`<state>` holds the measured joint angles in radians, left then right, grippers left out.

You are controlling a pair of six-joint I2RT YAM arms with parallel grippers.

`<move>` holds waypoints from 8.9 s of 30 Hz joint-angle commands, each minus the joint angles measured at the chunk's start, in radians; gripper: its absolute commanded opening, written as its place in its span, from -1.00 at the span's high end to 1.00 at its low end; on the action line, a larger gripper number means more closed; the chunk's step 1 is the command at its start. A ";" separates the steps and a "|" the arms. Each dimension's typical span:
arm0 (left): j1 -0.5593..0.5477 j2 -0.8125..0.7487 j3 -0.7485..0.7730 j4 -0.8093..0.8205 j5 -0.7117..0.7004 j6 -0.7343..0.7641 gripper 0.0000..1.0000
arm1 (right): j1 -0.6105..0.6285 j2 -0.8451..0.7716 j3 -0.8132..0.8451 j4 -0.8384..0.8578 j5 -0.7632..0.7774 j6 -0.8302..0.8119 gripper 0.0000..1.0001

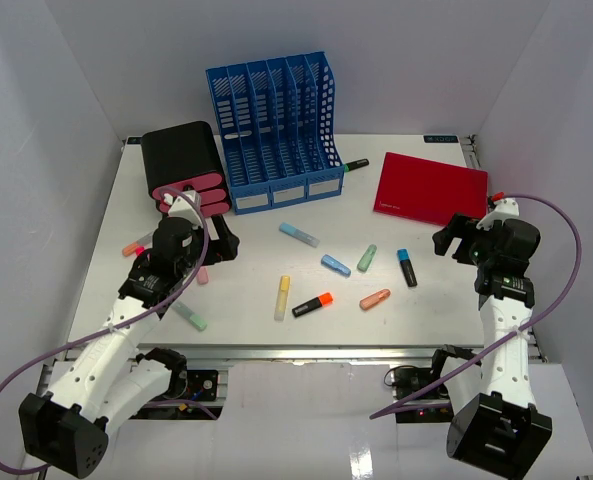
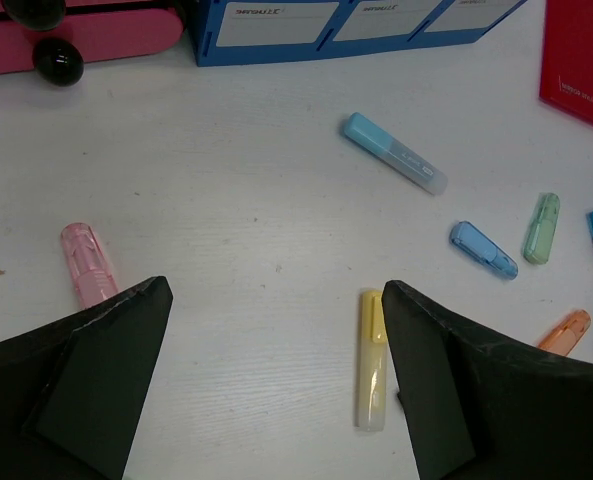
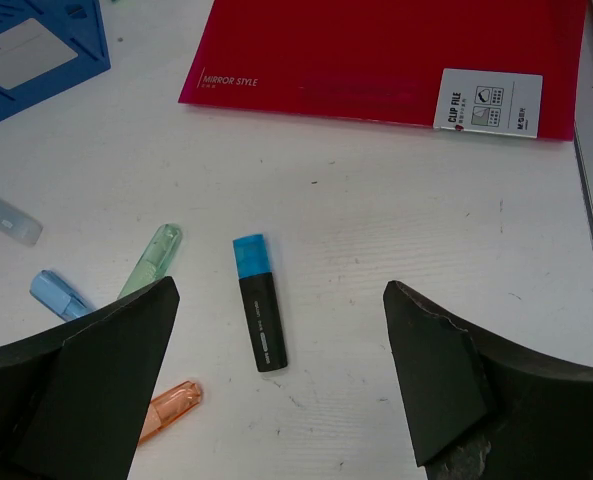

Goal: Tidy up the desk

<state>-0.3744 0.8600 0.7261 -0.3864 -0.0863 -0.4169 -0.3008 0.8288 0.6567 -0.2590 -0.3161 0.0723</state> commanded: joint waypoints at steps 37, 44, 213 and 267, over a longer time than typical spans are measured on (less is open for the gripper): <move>0.417 0.539 0.488 -0.048 0.201 0.060 -0.40 | 0.191 0.113 0.021 0.066 -0.689 -0.518 -0.95; 0.417 0.619 0.517 -0.045 0.190 0.082 -0.22 | 0.191 0.138 0.026 0.063 -0.716 -0.501 -0.96; 0.325 -0.338 -0.071 -0.310 0.243 -0.315 -0.59 | 0.954 1.201 0.798 0.019 -0.043 -0.694 0.81; 0.324 -0.586 0.053 -0.343 0.218 -0.247 -0.59 | 1.265 1.490 1.559 0.299 0.154 -0.900 -0.14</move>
<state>-0.0490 0.2814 0.7704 -0.7335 0.0811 -0.6869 0.9763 2.3692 2.2093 -0.0111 -0.1565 -0.8804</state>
